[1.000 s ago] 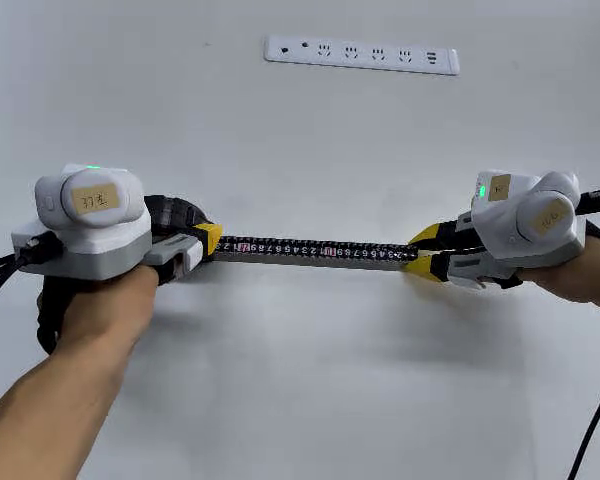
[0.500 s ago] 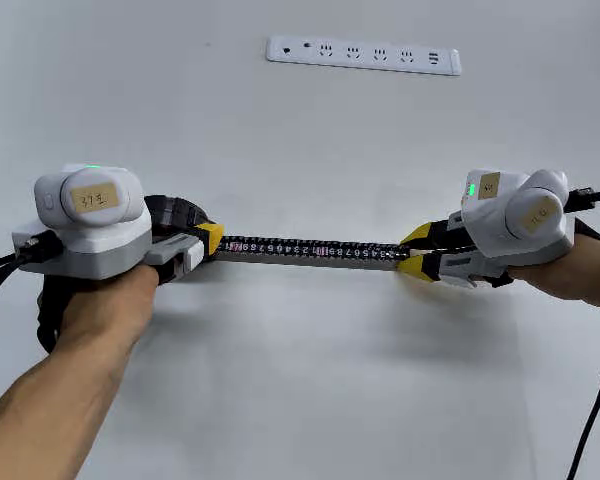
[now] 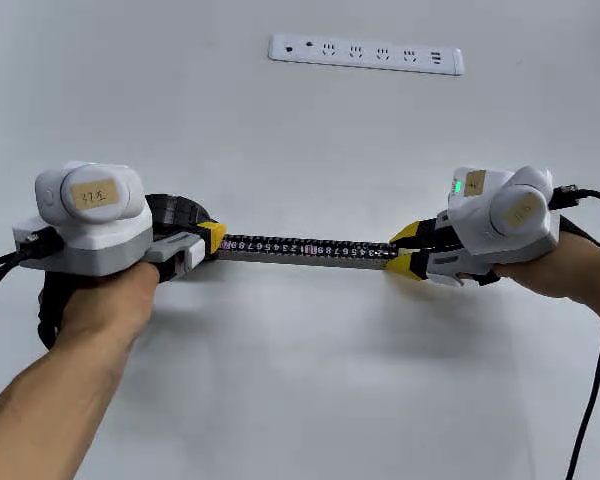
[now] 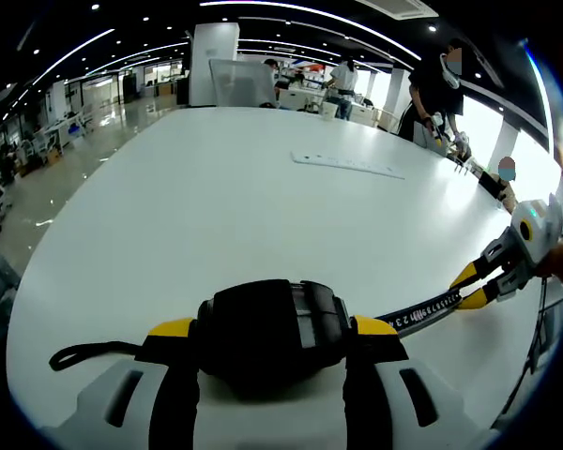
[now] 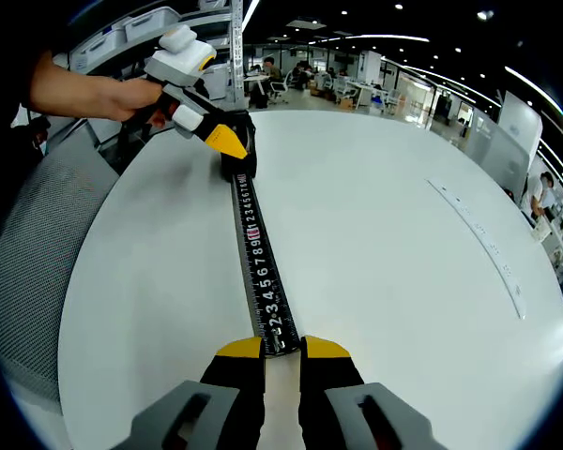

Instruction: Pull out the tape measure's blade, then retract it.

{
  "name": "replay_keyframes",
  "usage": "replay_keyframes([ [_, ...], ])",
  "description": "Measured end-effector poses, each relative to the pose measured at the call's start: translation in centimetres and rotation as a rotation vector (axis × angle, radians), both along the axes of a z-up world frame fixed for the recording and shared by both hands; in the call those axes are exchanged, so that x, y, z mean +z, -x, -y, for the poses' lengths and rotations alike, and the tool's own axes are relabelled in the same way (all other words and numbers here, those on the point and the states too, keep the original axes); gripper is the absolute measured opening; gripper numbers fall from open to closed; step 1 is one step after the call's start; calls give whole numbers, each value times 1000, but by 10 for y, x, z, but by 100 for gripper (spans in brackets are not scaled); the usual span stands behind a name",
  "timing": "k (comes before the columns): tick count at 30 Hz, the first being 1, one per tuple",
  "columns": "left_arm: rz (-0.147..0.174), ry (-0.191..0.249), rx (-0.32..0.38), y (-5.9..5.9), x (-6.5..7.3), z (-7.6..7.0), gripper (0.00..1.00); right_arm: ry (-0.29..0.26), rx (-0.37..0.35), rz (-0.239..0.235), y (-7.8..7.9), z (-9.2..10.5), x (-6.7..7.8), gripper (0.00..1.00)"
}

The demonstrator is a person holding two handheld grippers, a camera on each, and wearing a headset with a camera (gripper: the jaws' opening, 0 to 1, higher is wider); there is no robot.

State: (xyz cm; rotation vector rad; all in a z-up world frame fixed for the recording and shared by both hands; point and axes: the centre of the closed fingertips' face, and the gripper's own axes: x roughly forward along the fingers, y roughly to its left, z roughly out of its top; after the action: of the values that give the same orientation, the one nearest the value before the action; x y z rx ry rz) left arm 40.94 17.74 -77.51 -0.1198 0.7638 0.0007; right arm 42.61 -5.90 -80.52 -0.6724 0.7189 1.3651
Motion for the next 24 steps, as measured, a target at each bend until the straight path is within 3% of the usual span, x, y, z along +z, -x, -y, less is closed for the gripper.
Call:
replay_keyframes([
  [24,-2,4,-7,0,0,0,58,-14,3,-12,3,-22,1,9],
])
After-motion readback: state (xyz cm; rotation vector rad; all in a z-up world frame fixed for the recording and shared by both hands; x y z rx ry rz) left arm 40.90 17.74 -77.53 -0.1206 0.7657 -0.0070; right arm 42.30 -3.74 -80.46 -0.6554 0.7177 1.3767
